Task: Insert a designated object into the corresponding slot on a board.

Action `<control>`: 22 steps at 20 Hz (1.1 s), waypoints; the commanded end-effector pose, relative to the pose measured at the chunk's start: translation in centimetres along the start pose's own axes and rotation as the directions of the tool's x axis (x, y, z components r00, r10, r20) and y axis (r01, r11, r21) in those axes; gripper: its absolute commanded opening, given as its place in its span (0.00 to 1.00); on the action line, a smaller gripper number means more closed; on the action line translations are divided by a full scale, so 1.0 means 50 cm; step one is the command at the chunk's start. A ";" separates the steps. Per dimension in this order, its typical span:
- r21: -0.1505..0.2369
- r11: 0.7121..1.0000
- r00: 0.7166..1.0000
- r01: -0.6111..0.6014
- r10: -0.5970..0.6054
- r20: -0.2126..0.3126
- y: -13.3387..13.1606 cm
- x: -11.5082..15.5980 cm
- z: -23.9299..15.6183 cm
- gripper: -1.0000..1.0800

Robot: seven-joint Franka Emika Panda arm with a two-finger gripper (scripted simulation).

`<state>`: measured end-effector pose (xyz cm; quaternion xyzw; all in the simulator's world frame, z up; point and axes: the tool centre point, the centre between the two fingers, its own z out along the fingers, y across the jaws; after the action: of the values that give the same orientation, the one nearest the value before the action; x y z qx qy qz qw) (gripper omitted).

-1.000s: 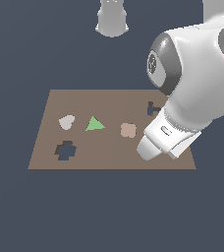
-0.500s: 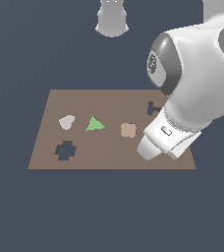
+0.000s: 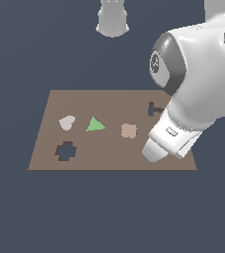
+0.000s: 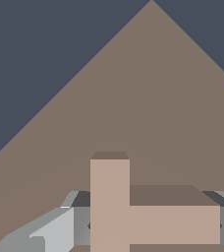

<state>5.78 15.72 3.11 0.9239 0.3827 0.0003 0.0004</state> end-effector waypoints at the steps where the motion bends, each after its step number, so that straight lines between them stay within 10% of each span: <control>1: 0.000 0.999 0.999 0.047 -0.047 0.000 -0.006 0.002 -0.001 0.00; 12: -0.001 0.927 0.927 0.376 -0.376 -0.001 -0.049 0.009 -0.004 0.00; 22: -0.002 0.675 0.675 0.738 -0.738 -0.001 -0.106 -0.006 -0.009 0.00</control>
<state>2.25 19.10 3.49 0.7160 0.6981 0.0010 0.0006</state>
